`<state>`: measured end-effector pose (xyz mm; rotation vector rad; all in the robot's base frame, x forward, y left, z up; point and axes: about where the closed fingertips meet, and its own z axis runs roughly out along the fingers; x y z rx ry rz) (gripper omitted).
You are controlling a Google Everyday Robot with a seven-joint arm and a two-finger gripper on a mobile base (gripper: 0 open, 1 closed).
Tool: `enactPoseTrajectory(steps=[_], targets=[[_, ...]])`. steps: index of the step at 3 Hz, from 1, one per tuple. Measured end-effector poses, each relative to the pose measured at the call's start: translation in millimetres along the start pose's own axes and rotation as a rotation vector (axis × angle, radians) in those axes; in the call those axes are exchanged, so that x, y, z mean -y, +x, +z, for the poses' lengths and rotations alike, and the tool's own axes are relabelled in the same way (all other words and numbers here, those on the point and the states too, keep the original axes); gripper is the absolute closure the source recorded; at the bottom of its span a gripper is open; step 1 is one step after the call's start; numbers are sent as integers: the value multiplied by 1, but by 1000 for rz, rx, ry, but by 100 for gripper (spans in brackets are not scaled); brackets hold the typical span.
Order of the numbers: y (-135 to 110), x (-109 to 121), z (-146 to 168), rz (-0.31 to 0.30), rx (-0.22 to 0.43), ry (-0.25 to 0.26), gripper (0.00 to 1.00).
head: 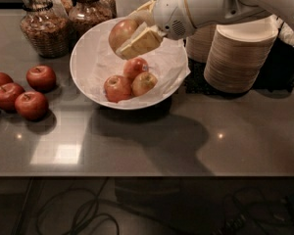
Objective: Pick apple from white bowl
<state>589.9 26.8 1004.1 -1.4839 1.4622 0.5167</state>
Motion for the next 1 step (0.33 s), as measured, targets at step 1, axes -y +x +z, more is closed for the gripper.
enactPoseTrajectory(steps=[1], targets=[[-1,0,-1,-2,4,1,100]])
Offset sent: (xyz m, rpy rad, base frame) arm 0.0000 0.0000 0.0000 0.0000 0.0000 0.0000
